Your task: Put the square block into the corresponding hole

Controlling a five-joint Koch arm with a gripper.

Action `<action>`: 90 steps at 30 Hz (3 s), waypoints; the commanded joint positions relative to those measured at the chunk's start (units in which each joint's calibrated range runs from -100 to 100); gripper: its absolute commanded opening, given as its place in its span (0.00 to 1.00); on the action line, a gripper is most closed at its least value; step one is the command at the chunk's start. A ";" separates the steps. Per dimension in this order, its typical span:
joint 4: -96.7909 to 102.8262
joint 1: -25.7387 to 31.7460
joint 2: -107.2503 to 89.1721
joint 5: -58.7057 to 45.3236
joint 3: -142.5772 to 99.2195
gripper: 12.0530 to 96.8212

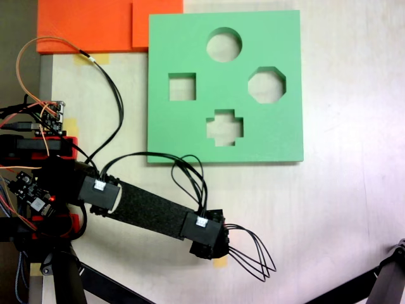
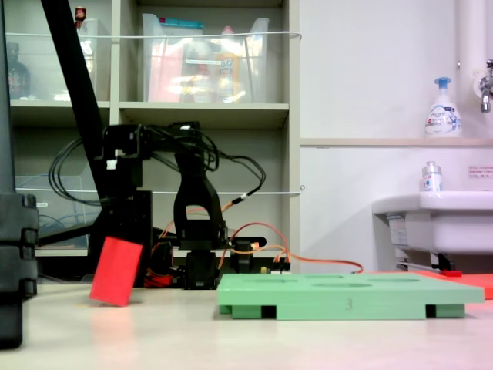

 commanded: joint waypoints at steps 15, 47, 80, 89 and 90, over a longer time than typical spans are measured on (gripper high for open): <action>-6.66 5.37 -33.81 5.76 -1.65 0.20; -4.15 36.53 -24.45 40.54 0.14 0.20; -4.15 38.83 0.13 39.76 16.59 0.20; -3.58 39.02 4.74 38.29 19.08 0.20; -3.58 39.07 5.16 38.34 19.28 0.20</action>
